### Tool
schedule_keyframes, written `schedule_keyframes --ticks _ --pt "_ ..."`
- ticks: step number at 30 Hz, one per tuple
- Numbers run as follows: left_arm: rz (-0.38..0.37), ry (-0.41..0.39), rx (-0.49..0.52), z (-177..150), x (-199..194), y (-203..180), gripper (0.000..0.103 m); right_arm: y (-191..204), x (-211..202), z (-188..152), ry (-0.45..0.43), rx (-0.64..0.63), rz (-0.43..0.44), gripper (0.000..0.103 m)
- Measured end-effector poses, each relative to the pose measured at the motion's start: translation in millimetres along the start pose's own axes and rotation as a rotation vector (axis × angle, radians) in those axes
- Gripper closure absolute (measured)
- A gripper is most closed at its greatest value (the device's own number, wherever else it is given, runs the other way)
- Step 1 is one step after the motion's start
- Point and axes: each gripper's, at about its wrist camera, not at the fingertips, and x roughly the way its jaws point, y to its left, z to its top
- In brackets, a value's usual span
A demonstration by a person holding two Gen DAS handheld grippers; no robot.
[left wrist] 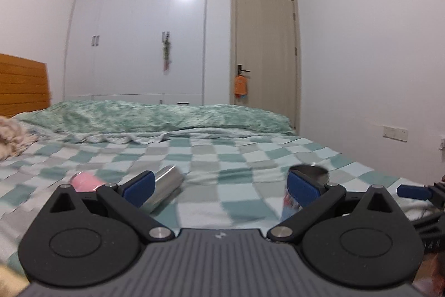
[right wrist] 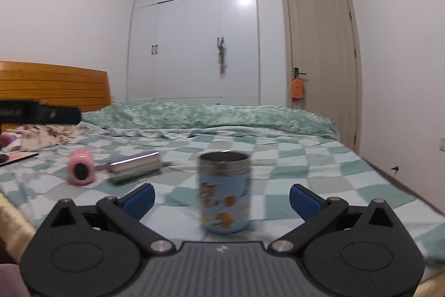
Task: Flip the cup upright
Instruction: 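Open the left gripper and pull it back from the upright cup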
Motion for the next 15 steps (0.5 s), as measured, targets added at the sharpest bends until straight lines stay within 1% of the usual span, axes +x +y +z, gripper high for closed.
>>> schedule_keyframes --ticks 4,8,11,15 --pt "0.023 0.009 -0.002 -27 -28 11 0.000 20 -14 -15 0.022 -0.003 0.018 0.000" --pt "0.061 0.013 0.002 -53 -39 15 0.000 33 -22 -29 0.031 -0.025 0.000 0.000" --pt "0.082 0.008 -0.003 -67 -41 17 0.000 37 -27 -35 0.018 -0.041 -0.025 0.000" --pt "0.114 -0.011 0.007 -81 -44 15 0.000 37 -33 -38 -0.020 -0.039 -0.046 0.000"
